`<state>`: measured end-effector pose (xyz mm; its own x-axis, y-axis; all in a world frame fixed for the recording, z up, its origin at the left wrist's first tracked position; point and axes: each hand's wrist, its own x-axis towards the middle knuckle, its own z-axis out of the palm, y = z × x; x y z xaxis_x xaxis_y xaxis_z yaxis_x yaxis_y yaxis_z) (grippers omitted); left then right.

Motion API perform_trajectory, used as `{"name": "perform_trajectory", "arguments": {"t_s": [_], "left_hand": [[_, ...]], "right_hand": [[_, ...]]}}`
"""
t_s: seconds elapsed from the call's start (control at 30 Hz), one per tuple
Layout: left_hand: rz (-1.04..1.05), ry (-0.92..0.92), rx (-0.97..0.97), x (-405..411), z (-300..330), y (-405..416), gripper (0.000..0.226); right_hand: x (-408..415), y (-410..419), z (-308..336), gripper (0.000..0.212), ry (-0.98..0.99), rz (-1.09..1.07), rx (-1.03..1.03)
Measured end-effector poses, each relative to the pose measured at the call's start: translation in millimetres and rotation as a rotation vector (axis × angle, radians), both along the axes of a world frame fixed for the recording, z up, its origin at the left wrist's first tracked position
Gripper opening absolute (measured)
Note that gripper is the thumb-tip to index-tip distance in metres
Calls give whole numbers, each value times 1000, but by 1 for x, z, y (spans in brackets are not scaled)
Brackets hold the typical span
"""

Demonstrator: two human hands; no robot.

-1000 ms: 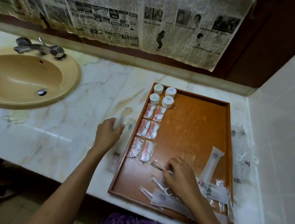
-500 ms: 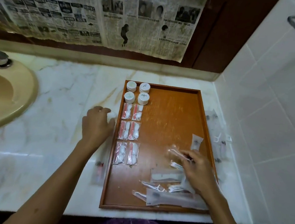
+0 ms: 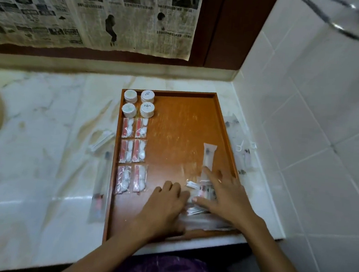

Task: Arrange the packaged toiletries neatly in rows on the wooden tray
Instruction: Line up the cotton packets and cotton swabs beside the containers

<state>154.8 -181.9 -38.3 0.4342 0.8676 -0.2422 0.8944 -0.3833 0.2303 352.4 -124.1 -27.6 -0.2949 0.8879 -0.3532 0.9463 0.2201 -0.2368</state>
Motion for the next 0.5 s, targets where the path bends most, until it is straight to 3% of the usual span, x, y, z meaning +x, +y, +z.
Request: {"name": "perform_trajectory", "arguments": {"t_s": [0.1, 0.2, 0.37, 0.5], "left_hand": [[43, -26, -21, 3, -3, -5, 68], [126, -25, -45, 7, -5, -8, 79], [172, 49, -37, 14, -8, -9, 42], [120, 1, 48, 17, -4, -14, 22]], "right_hand": [[-9, 2, -8, 87, -128, 2, 23], [-7, 10, -6, 64, -60, -9, 41], [3, 22, 1, 33, 81, 40, 8], [16, 32, 3, 29, 159, 101, 11]]}}
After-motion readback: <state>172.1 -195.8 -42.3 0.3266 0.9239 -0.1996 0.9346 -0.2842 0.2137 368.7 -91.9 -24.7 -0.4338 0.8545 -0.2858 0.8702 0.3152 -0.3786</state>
